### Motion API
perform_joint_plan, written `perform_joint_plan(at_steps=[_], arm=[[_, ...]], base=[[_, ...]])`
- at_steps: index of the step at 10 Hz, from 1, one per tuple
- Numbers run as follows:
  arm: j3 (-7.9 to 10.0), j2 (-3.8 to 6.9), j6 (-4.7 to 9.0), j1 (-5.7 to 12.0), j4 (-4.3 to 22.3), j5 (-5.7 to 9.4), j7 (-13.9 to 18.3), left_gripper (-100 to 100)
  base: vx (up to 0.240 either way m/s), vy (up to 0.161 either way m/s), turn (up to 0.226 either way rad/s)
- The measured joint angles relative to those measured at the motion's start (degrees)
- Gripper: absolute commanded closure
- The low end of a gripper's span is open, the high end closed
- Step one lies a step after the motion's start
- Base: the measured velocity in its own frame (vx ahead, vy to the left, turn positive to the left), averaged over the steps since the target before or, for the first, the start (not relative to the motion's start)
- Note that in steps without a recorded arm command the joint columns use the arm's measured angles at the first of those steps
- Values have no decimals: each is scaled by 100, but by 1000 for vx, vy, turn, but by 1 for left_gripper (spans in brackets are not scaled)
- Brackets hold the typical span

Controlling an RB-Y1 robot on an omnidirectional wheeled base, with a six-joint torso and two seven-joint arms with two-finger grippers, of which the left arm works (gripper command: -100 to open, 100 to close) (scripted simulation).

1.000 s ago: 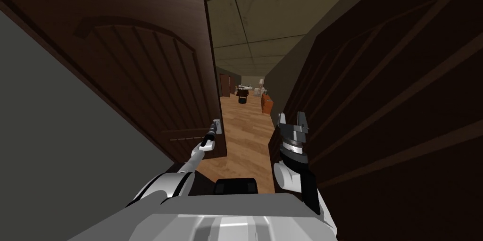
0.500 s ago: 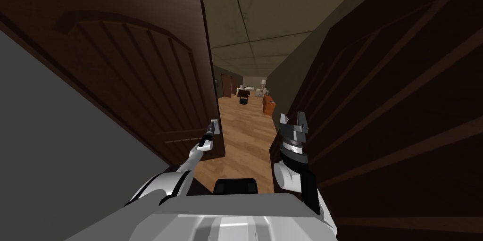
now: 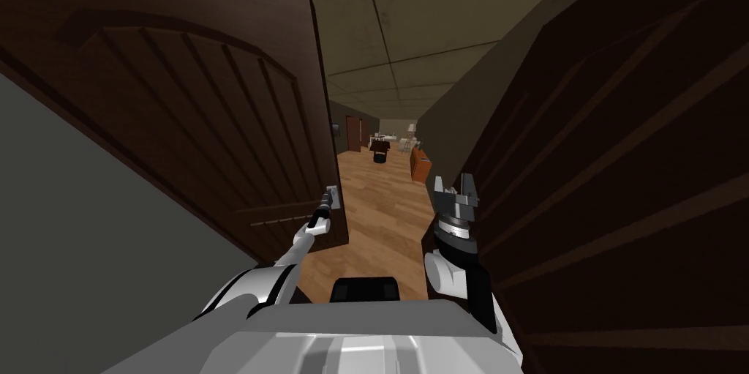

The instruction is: Push the door open

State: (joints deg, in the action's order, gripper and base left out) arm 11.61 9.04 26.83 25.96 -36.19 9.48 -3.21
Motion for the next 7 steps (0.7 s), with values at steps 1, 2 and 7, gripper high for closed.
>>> perform_joint_plan(at_steps=[1,2,7], arm=[[34,-7,13,6,1,-14,-5,100],[63,-1,24,24,24,-31,2,100],[247,-32,34,56,46,-143,-4,100]], base=[[187,-42,92],[192,-45,103],[197,-55,125]])
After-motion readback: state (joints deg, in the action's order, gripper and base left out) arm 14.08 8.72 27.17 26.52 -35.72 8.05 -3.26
